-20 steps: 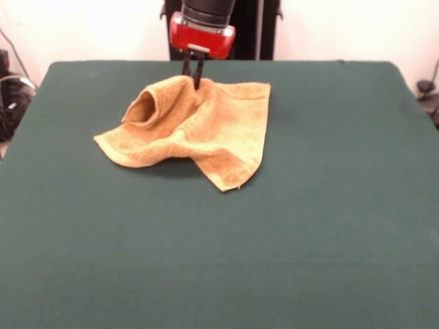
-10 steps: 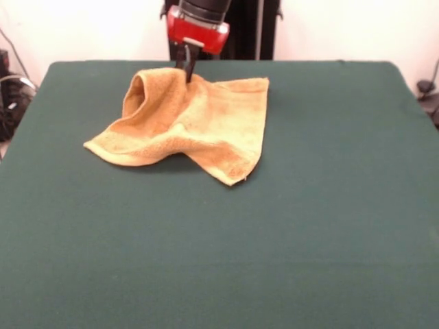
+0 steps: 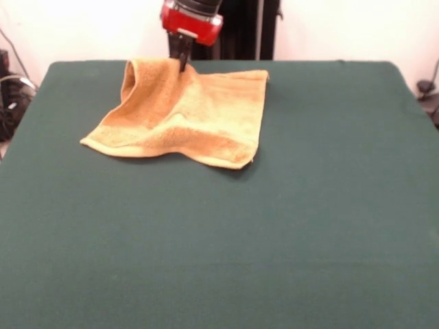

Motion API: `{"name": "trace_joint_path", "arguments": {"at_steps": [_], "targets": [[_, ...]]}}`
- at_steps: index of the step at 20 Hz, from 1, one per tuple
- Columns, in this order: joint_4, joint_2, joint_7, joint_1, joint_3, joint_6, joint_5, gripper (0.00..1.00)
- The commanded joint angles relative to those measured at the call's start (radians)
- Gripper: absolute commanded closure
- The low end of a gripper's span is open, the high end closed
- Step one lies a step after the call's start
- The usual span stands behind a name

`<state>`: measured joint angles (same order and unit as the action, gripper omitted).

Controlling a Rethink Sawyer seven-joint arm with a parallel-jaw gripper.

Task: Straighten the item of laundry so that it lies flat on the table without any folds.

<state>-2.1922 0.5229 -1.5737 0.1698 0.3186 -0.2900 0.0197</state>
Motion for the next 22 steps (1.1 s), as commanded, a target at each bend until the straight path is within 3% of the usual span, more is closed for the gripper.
{"name": "trace_joint_path", "arguments": {"at_steps": [1, 4, 7, 12, 22], "targets": [[-0.033, -0.052, -0.268, 0.022, -0.102, 0.01, -0.041, 1.0], [0.015, -0.08, -0.289, 0.128, -0.227, -0.179, 0.103, 1.0], [0.053, -0.103, -0.301, 0.167, -0.279, -0.306, 0.188, 1.0], [0.08, -0.103, -0.29, 0.16, -0.289, -0.427, 0.216, 1.0], [0.175, -0.09, -0.2, 0.134, -0.299, -0.527, 0.248, 1.0]]}}
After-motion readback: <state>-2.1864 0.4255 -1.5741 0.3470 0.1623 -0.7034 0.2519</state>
